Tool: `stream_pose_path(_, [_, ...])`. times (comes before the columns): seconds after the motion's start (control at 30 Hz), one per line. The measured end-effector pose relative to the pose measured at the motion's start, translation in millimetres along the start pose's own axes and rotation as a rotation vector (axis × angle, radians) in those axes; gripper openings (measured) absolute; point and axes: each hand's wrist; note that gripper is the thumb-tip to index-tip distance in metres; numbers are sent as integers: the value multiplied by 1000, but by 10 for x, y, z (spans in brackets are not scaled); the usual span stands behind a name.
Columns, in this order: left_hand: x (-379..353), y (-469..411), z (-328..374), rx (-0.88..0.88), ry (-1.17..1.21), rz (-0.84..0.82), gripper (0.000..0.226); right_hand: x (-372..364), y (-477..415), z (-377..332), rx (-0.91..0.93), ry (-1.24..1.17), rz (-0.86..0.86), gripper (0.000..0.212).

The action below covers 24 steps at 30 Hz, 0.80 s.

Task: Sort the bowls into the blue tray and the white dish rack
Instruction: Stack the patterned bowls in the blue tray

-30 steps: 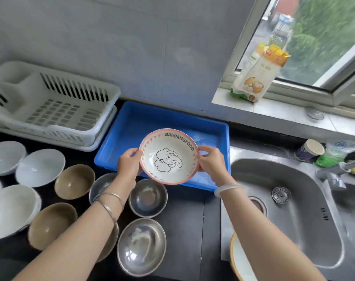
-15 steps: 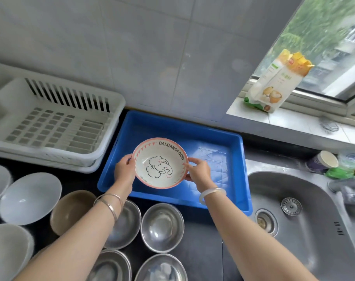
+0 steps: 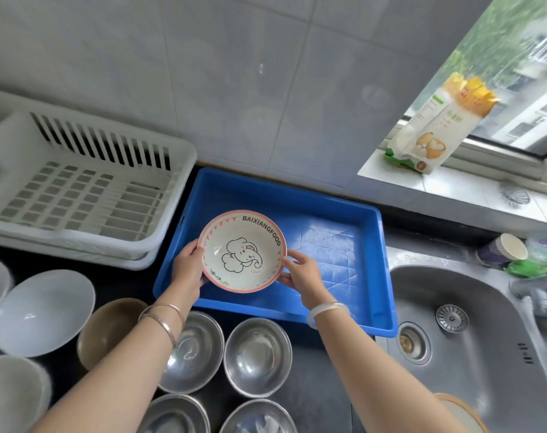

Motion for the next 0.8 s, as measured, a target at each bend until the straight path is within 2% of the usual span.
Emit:
stream_pose_path(0.13, [27, 18, 24, 177, 65, -99, 36, -18, 91, 146, -49, -120, -146, 31])
stream_pose_path(0.27, [80, -1, 47, 241, 169, -107, 36, -69, 99, 160, -38, -223, -165, 30])
stream_pose_path(0.47, [44, -95, 47, 154, 340, -101, 34, -255, -75, -8, -20, -281, -135, 34])
stream_pose_path(0.8, [-56, -218, 110, 61, 417, -130, 34, -458, -320, -194, -6, -306, -23, 33])
Point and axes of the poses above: each hand's wrist, its own y-axis away from the middle knuckle, its own x-axis out of the back of the hand, z = x × y, and after that the axes turned 9 degrees about -z, right-handed
